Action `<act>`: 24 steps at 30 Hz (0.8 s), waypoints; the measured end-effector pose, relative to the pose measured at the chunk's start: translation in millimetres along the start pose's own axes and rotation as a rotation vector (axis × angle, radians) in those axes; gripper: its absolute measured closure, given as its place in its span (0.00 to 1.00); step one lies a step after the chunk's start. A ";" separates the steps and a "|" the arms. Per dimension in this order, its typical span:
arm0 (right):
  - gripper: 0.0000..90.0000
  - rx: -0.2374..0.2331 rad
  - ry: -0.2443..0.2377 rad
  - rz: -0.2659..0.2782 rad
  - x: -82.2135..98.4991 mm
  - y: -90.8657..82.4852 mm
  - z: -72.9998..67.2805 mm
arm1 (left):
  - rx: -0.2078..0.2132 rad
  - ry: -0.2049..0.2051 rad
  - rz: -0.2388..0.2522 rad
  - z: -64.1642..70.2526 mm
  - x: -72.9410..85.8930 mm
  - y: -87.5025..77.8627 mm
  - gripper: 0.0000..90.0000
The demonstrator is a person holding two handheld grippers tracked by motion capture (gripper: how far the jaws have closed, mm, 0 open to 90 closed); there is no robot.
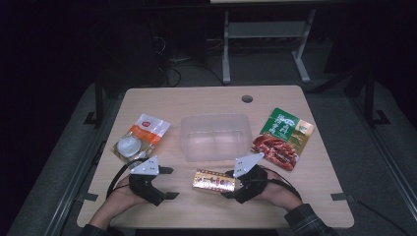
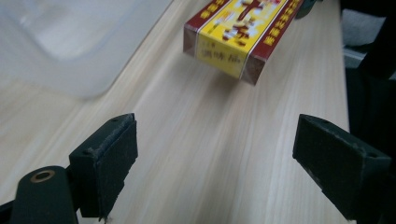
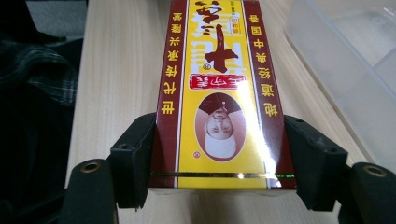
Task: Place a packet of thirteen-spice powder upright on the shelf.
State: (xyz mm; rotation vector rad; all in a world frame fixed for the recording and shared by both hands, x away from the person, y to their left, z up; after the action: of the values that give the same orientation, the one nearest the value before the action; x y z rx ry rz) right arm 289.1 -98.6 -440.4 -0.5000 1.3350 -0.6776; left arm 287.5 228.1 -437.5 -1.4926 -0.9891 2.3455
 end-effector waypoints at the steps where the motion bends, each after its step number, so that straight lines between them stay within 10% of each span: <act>1: 0.35 -0.007 0.027 0.011 -0.7 -1.3 -1.4 | 0.005 0.008 -0.007 0.4 -2.2 0.9 0.14; 24: 0.35 -0.063 -0.033 0.060 -3.4 -8.4 -3.1 | 0.134 0.176 -0.088 22.8 -36.3 46.7 0.14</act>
State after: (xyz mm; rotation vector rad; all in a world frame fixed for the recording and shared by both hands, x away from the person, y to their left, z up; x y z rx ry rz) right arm 284.4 -102.1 -432.8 -0.5179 1.3381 -0.5767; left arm 293.7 165.1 -433.9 -1.5391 -0.8201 2.1322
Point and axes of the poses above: each handheld gripper's, and its own axes: y roughly forward along the jaws, x roughly out of its underside, z roughly to its right, the point moved 1 cm from there along y, roughly forward along the jaws, and after that the axes turned 14 degrees about -y, right-handed, at the moved point
